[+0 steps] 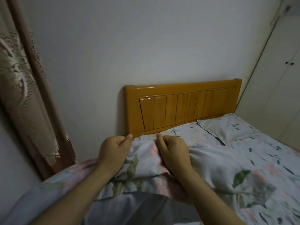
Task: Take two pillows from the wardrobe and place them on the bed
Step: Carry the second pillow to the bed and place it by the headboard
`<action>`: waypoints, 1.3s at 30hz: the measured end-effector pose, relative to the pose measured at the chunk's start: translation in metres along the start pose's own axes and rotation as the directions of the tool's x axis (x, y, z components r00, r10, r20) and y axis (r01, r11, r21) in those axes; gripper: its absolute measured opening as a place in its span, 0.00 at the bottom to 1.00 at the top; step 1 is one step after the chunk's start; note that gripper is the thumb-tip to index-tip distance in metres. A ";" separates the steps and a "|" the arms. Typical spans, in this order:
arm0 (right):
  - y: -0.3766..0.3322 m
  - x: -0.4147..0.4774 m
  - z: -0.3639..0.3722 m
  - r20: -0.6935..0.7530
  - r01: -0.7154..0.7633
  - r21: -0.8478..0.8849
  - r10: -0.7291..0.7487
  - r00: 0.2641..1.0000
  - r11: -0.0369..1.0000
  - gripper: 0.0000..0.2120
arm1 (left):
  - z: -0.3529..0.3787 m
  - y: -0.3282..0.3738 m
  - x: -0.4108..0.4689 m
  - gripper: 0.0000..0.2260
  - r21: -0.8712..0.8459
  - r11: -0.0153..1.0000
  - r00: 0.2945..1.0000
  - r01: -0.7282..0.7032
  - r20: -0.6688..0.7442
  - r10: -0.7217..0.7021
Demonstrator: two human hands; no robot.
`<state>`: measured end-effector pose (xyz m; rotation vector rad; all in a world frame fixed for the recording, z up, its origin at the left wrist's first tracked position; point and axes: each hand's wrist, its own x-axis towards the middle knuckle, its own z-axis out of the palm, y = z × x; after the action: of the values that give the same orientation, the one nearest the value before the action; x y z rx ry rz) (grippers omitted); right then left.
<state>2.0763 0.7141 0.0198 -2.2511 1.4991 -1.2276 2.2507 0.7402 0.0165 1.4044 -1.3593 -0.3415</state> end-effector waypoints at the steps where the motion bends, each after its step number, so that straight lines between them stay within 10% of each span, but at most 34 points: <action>1: 0.002 0.010 0.011 -0.002 -0.019 -0.001 0.019 1.000 1.000 0.25 | 0.002 -0.011 0.015 0.27 -0.014 1.000 1.000 0.004 0.019 -0.004; 39: 0.233 0.371 0.186 -0.306 -0.509 -0.207 0.439 0.845 0.835 0.24 | 0.288 -0.195 0.470 0.22 -0.227 0.973 0.801 -0.048 0.573 0.173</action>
<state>2.1048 0.2411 -0.0280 -1.7205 2.2874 -1.2212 2.2639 0.1580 -0.0314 1.0738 -1.8433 -0.8715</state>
